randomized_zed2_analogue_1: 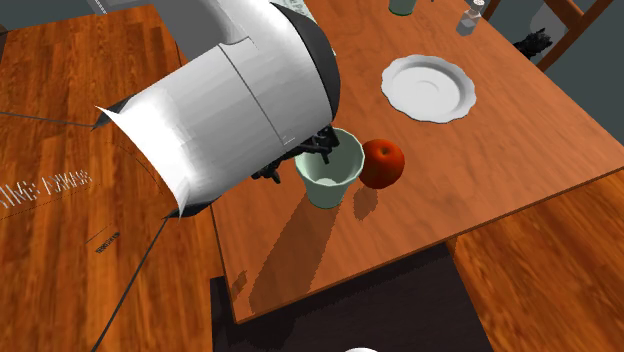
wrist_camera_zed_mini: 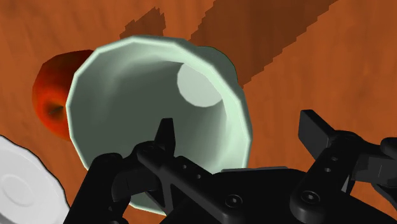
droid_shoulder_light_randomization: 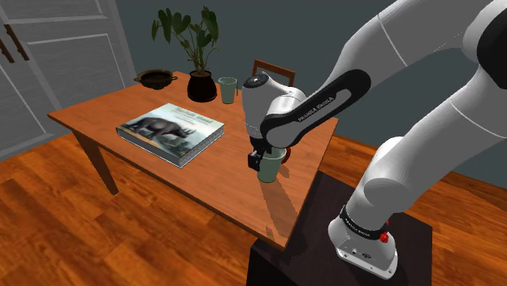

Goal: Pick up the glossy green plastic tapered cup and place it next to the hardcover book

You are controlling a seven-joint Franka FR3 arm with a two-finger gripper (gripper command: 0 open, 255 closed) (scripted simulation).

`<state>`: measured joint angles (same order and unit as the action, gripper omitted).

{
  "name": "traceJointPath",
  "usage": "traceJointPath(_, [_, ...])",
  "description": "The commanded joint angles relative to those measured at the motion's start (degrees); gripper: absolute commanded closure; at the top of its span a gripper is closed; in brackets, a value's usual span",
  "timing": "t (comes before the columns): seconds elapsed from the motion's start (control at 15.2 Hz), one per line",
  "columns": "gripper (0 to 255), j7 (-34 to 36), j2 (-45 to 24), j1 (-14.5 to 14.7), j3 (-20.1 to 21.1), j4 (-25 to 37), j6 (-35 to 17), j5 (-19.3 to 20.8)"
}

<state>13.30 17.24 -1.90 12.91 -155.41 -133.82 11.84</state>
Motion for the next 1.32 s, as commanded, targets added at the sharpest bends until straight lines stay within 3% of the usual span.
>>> traceJointPath(0.0, [255, 0.00, 0.00, 0.00, 0.00, 0.00, 0.00, 0.00])
traceJointPath(0.59, [255, 0.00, 0.00, 0.00, 0.00, -0.01, -0.01, 0.00])
traceJointPath(1.25, [255, -3.22, 6.18, 1.18, -0.97, 3.35, 9.17, -2.58])
